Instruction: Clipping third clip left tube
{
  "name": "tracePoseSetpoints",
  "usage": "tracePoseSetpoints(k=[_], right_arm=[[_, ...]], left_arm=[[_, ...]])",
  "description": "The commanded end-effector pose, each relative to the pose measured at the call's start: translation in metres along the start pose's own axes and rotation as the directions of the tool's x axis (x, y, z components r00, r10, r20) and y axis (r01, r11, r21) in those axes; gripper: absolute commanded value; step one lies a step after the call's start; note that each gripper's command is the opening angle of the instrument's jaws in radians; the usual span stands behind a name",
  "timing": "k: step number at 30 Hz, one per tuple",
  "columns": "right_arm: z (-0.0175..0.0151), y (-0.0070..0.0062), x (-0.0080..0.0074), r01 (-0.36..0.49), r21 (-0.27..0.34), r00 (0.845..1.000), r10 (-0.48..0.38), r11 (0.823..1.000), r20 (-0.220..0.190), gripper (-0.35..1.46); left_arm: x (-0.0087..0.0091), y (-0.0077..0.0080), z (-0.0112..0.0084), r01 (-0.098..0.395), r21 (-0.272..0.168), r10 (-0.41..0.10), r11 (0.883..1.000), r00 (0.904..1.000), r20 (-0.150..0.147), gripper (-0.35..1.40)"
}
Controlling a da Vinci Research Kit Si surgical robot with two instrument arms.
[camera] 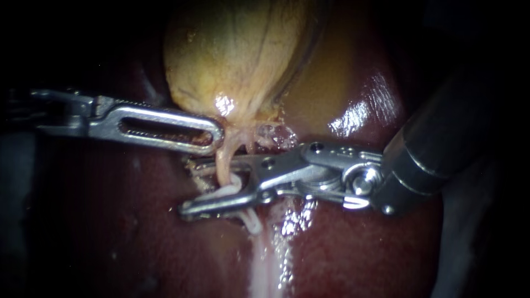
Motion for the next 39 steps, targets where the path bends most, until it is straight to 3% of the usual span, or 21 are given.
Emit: tracePoseSetpoints(k=[1, 11, 13, 16, 19, 22, 39], right_arm=[[-0.0002, 0.0001, 0.0003, -0.006, 0.001, 1.000, 0.006, 1.000, -0.005, 0.46], [-0.0007, 0.0000, 0.0007, -0.044, 0.008, 0.999, 0.044, 0.999, -0.019, 0.37], [-0.0011, -0.0001, 0.0006, -0.078, 0.010, 0.997, 0.079, 0.997, -0.020, 0.24], [-0.0019, -0.0003, 0.0003, -0.125, 0.015, 0.992, 0.125, 0.992, -0.020, -0.16], [-0.0023, -0.0003, 0.0003, -0.125, 0.016, 0.992, 0.125, 0.992, -0.020, -0.34], [-0.0023, -0.0005, 0.0001, -0.182, 0.018, 0.983, 0.182, 0.983, -0.022, -0.35], [-0.0022, -0.0005, -0.0009, -0.198, 0.022, 0.980, 0.199, 0.980, -0.022, -0.35]], left_arm=[[0.0000, 0.0000, 0.0000, 0.000, 0.000, 0.000, 1.000, 1.0000, 0.000, -0.35], [0.0000, 0.0000, 0.0000, 0.000, 0.000, 0.000, 1.000, 1.0000, 0.000, -0.35], [0.0000, -0.0001, 0.0001, 0.000, 0.000, 0.000, 1.000, 1.0000, 0.000, -0.35], [0.0000, -0.0001, 0.0001, 0.000, 0.000, 0.000, 1.000, 1.0000, 0.000, -0.35], [0.0000, -0.0001, 0.0001, 0.000, 0.000, 0.000, 1.000, 1.0000, 0.000, -0.35], [0.0000, -0.0001, 0.0001, 0.000, 0.000, 0.000, 1.000, 1.0000, 0.000, -0.35], [0.0000, -0.0003, 0.0003, -0.001, 0.000, 0.001, 1.000, 1.0000, 0.000, -0.35]])
